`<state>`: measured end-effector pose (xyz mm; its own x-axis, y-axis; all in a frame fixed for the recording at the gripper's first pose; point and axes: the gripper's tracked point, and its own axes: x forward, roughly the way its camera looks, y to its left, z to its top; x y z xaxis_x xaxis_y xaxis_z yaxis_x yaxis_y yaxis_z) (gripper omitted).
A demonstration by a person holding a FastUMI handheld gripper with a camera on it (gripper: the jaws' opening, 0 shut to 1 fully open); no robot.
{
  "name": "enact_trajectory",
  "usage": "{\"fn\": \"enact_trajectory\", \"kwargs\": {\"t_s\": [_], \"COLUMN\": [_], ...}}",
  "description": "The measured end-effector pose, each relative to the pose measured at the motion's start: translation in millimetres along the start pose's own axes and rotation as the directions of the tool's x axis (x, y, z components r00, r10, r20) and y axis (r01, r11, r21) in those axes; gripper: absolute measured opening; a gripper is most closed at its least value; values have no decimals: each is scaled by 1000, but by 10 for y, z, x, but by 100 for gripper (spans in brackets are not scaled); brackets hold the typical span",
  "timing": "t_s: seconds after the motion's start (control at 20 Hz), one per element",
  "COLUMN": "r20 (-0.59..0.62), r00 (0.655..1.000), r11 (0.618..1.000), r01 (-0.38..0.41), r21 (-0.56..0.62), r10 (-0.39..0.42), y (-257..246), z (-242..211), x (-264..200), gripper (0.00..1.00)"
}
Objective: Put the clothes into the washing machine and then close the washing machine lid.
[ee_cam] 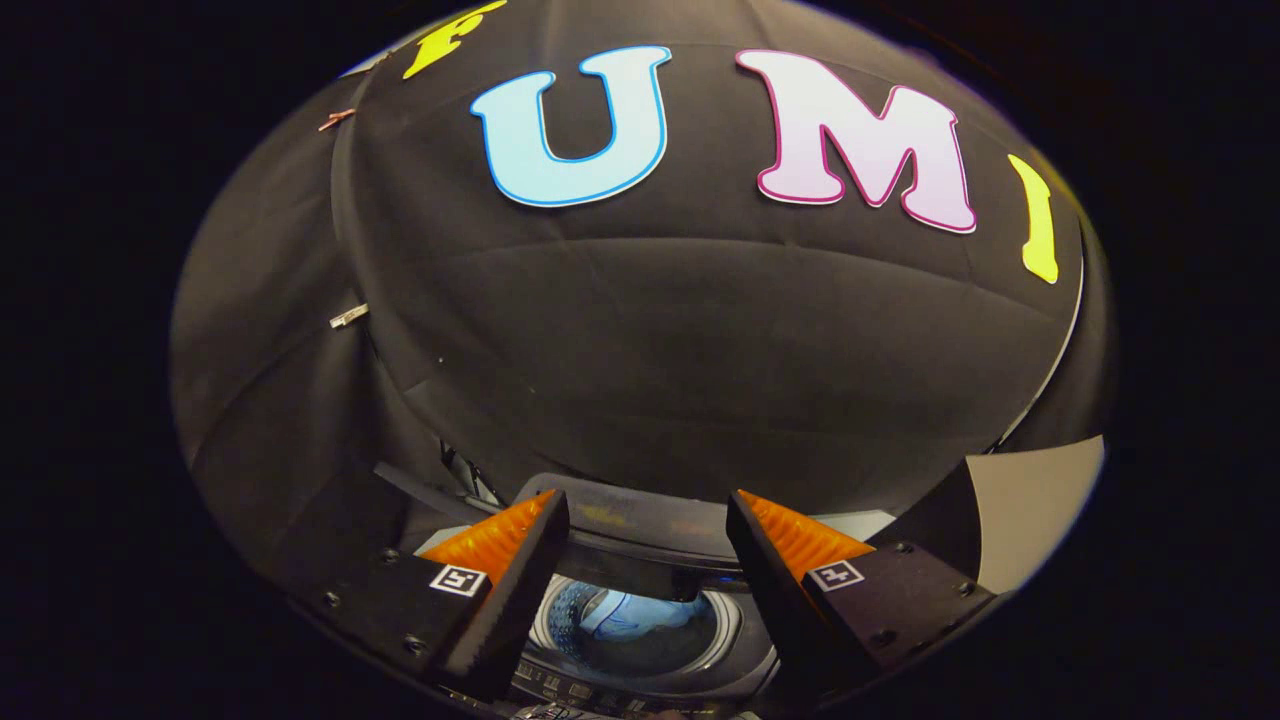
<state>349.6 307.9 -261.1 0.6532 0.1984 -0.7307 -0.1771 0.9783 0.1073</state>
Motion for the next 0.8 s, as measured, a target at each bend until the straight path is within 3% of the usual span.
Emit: {"fn": "enact_trajectory", "kwargs": {"t_s": [0.4, 0.8], "r20": [-73, -100], "r00": [997, 994], "r11": [999, 998], "r01": [-34, -44], "r21": [-21, -34], "r10": [33, 40], "y": [98, 125], "z": [-862, -1116], "x": [-226, -271], "gripper": [100, 100]}}
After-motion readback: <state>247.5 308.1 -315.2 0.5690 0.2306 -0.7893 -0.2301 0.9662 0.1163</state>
